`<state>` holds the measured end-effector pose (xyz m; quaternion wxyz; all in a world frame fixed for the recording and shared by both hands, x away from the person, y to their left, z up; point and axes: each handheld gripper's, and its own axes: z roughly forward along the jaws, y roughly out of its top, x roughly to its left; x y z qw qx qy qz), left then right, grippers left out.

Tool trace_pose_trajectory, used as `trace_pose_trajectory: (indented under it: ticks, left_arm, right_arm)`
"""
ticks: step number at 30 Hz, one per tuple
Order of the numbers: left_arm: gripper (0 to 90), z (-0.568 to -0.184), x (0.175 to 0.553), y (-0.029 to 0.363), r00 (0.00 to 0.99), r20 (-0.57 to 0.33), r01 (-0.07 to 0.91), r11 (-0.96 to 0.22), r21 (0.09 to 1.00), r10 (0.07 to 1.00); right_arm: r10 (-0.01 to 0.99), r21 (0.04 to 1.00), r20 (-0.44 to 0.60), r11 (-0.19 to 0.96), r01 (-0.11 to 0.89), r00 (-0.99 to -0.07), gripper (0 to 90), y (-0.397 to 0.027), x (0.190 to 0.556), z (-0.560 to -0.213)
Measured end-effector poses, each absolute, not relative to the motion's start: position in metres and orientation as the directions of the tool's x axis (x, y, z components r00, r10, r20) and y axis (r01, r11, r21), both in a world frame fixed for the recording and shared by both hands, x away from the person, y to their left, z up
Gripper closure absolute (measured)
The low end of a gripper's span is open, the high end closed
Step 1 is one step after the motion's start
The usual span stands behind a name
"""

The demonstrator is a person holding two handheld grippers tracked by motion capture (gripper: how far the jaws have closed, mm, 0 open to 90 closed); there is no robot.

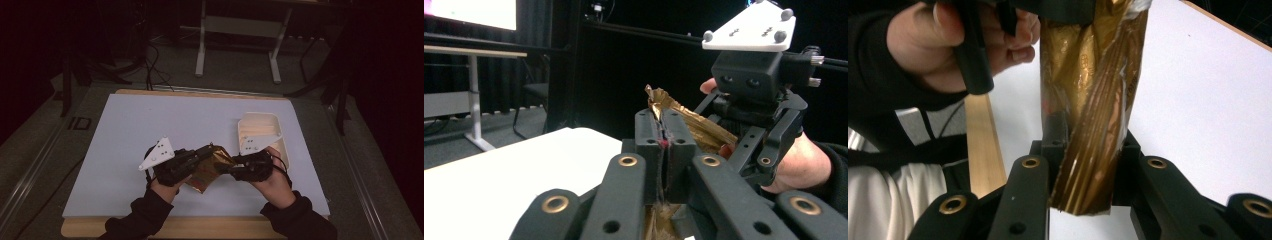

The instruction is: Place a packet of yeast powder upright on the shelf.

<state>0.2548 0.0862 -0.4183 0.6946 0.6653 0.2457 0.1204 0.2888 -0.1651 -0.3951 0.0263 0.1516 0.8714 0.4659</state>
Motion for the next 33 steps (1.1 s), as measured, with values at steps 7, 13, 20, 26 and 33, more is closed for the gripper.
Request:
trace_pose_trajectory:
  ticks: [7,13,20,26,33]
  left_arm:
    - [61.1,-0.414,0.254,0.091,0.867,-0.147,0.119,0.089,0.989,0.476]
    - [38.1,-0.415,0.254,0.098,0.861,-0.149,0.115,0.099,0.988,0.486]
    - [15.1,-0.418,0.255,0.110,0.868,-0.171,0.156,0.072,0.985,0.466]
    - [11.7,-0.429,0.253,0.123,0.854,-0.201,0.206,0.043,0.978,0.480]
    - [10.7,-0.439,0.251,0.135,0.845,-0.202,0.219,0.024,0.975,0.495]
  right_arm:
    - [0.265,0.814,0.080,0.539,0.216,-0.961,76.3,-0.169,0.290,-0.390]
    - [0.251,0.812,0.036,0.556,0.174,-0.967,76.3,-0.176,0.290,-0.381]
    - [0.222,0.826,-0.032,0.555,0.099,-0.975,76.4,-0.189,0.296,-0.366]
    - [0.223,0.835,-0.074,0.547,0.061,-0.972,76.4,-0.205,0.300,-0.347]
    - [0.226,0.829,-0.161,0.560,-0.007,-0.961,76.4,-0.228,0.309,-0.331]
